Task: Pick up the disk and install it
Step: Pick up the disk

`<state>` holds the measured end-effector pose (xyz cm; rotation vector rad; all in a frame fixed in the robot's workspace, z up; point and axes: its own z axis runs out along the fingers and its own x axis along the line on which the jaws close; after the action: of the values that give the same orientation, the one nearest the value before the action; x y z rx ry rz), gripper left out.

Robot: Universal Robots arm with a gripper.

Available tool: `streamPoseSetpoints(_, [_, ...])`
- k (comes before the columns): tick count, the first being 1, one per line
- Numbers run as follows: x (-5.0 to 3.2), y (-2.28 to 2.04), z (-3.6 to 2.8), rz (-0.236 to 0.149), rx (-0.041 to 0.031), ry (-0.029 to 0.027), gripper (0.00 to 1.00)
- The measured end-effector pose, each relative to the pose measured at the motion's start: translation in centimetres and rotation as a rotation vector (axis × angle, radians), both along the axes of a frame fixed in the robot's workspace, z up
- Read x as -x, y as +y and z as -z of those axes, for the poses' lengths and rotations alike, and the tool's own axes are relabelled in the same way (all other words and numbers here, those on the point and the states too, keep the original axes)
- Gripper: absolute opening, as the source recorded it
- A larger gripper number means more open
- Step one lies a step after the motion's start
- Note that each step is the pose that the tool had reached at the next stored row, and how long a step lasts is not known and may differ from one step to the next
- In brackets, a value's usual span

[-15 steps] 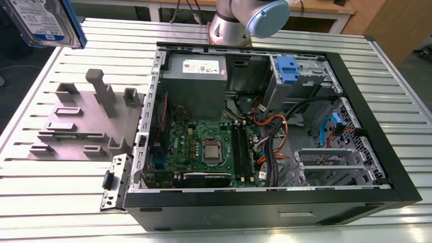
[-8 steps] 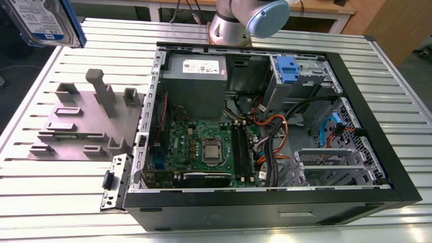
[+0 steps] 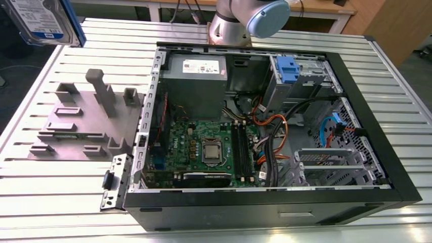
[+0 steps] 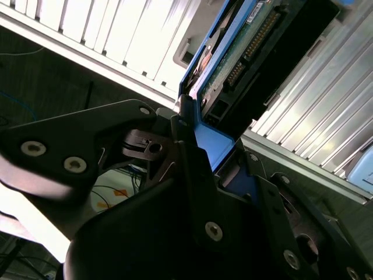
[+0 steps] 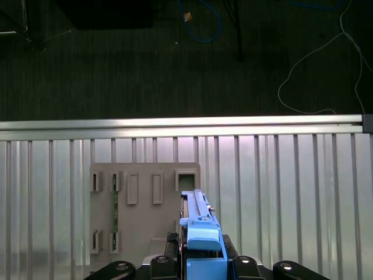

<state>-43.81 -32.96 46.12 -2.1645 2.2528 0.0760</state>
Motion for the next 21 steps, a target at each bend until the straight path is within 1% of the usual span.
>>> streamPoseSetpoints(5, [0.0, 0.0, -0.18, 0.0, 0.0, 0.0, 0.37])
streamPoseSetpoints(12, [0.0, -0.02, -0.27, 0.0, 0.0001, 0.0003, 0.37])
streamPoseSetpoints(21, [0.0, -0.45, -0.25, 0.0, 0.0, 0.0001, 0.37])
